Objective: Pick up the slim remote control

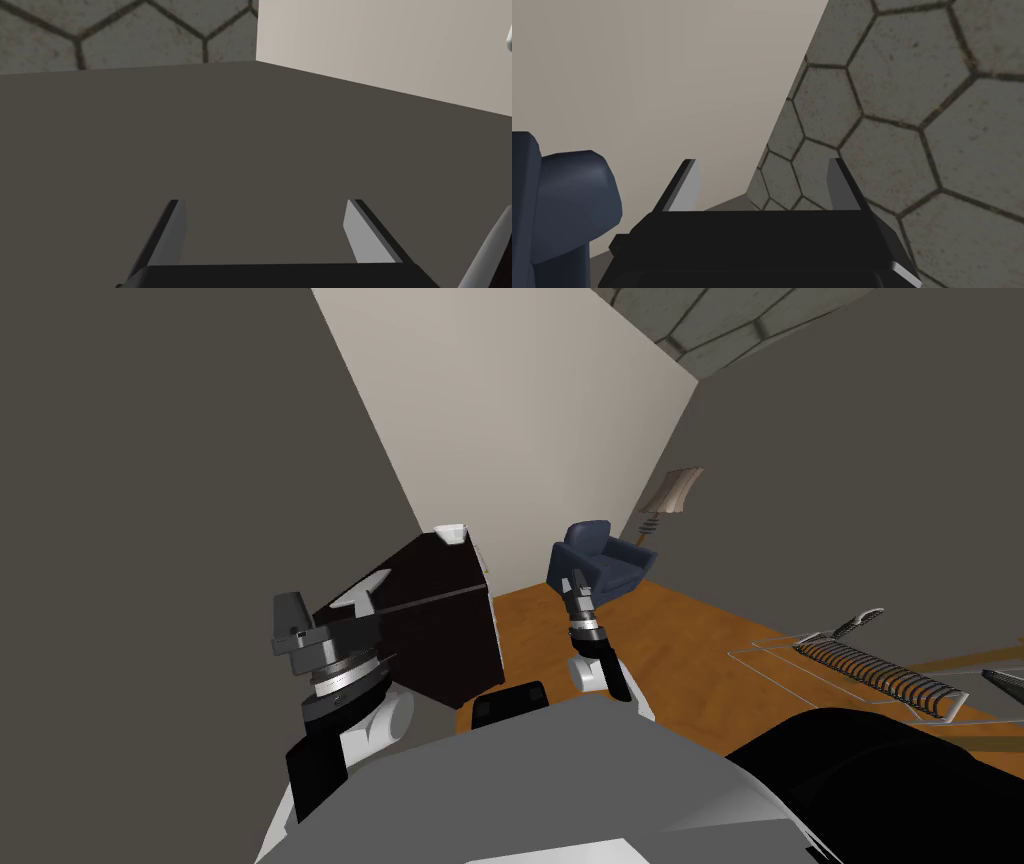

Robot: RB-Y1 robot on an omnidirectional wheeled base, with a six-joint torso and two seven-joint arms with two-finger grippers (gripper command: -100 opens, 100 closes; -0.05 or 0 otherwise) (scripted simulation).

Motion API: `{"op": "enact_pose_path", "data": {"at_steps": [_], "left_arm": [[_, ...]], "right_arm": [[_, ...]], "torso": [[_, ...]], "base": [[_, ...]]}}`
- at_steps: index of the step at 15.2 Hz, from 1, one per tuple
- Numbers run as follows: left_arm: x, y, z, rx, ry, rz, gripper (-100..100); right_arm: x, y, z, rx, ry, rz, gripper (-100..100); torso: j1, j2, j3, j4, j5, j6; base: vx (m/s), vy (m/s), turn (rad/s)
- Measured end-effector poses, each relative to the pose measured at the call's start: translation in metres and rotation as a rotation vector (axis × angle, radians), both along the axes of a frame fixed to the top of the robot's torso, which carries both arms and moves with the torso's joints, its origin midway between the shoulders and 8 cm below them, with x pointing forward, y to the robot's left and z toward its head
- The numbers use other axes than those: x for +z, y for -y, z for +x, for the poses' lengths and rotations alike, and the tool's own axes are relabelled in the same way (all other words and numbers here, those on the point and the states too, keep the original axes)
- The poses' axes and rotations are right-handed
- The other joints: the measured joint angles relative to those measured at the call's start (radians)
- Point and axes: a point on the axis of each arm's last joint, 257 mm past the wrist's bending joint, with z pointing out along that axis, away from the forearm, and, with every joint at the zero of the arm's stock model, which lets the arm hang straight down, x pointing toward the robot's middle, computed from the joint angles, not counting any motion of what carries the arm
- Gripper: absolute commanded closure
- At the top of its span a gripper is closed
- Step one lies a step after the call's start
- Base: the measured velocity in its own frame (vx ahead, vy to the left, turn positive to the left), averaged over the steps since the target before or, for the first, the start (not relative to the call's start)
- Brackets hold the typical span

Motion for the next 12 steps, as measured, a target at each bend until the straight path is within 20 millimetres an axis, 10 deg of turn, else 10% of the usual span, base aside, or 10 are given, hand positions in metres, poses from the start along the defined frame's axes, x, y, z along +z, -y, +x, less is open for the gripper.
{"op": "enact_pose_path", "data": {"at_steps": [12], "left_arm": [[-0.046, 0.05, 0.027, -0.228, -0.109, 0.109, -100]], "right_arm": [[0.0, 0.0, 0.0, 0.0, 0.0, 0.0, 0]], "torso": [[-0.004, 0.004, 0.002, 0.001, -0.001, 0.0]], "base": [[-0.048, -0.055, -0.047]]}}
